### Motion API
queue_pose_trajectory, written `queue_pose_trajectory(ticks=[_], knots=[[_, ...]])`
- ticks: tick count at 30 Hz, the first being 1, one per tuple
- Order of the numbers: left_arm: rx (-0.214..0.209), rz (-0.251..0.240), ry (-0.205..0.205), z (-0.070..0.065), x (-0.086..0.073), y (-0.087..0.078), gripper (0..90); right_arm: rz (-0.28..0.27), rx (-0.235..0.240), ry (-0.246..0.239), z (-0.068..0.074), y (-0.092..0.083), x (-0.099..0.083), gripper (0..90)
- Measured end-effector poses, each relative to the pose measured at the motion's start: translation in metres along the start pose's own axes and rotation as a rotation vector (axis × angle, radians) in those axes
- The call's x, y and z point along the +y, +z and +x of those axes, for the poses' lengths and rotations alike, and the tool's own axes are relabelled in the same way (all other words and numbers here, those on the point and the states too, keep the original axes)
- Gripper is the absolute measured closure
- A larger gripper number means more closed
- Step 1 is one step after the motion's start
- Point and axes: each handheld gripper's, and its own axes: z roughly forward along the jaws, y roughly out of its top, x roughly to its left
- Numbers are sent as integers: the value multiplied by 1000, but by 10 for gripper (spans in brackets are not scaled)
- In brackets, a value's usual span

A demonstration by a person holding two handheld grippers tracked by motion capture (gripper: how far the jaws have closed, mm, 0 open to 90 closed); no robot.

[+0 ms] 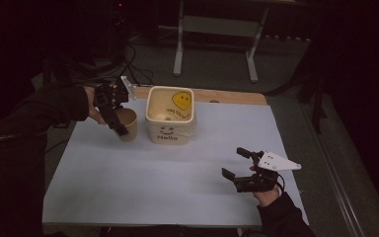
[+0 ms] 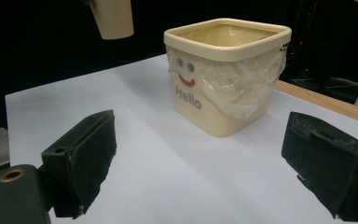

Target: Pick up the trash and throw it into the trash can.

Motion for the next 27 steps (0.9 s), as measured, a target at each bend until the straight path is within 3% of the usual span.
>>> queue_pose_trajectory(ticks=[13, 27], knots=[[3, -55, 15, 2, 19, -18, 267, 0, 1, 3, 0, 0, 0, 97], [-3, -82, 36, 10, 40, -22, 271, 1, 5, 6, -1, 0, -1, 97]])
